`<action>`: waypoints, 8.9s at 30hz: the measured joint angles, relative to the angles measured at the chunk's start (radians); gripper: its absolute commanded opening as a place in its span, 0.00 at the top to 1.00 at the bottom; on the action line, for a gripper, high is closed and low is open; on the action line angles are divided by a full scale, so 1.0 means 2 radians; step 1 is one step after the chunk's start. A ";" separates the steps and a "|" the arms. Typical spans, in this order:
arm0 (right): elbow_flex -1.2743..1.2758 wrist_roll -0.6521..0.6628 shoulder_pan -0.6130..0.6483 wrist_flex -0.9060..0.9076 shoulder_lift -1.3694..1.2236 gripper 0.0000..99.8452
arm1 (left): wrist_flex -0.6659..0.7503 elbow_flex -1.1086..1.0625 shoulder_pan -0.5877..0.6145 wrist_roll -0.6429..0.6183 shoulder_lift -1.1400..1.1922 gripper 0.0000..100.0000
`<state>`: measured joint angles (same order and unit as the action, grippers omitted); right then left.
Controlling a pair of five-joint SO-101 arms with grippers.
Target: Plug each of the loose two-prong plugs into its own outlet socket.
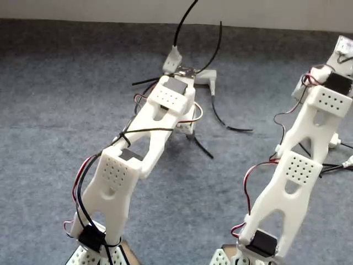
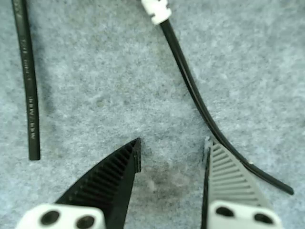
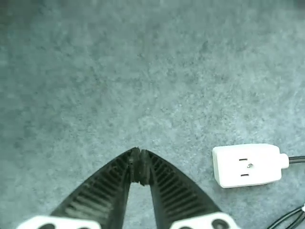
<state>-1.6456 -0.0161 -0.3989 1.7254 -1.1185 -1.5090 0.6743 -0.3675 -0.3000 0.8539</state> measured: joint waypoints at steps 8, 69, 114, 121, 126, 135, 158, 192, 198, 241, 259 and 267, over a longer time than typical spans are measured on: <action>0.226 0.000 0.081 0.000 0.226 0.99 | 0.000 0.000 0.000 0.000 0.000 0.79; 1.237 -0.002 0.222 -0.364 0.512 0.99 | 0.008 0.007 -0.003 0.000 0.009 0.79; 1.237 -0.002 0.222 -0.364 0.512 0.99 | 0.009 0.007 -0.003 0.000 0.010 0.79; 1.237 -0.002 0.222 -0.364 0.512 0.99 | 0.009 0.007 -0.003 0.000 0.010 0.79; 1.237 -0.002 0.222 -0.364 0.512 0.99 | 0.009 0.008 -0.003 0.000 0.010 0.79; 1.237 -0.002 0.222 -0.364 0.512 0.99 | 0.017 0.008 -0.003 0.000 0.012 0.79; 1.237 -0.002 0.240 -0.364 0.512 0.99 | 0.017 0.008 -0.003 0.000 0.012 0.79; 1.237 -0.002 0.275 -0.358 0.512 0.99 | 0.023 0.008 -0.004 0.000 0.012 0.79; 1.237 -0.002 0.275 -0.358 0.512 0.99 | 0.023 0.008 -0.004 0.000 0.012 0.79; 0.565 0.211 -0.254 -0.283 0.331 0.99 | 0.023 0.008 -0.004 0.000 0.012 0.79; 0.285 0.429 -0.182 -0.269 0.061 0.63 | 0.023 0.008 -0.004 0.000 0.012 0.79; 0.285 0.446 -0.182 -0.354 -0.006 0.64 | 0.023 0.008 -0.004 0.000 0.012 0.79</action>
<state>-1.0764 0.8753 -0.7626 1.0180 -1.1308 -1.4630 0.6897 -0.3751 -0.3000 0.8769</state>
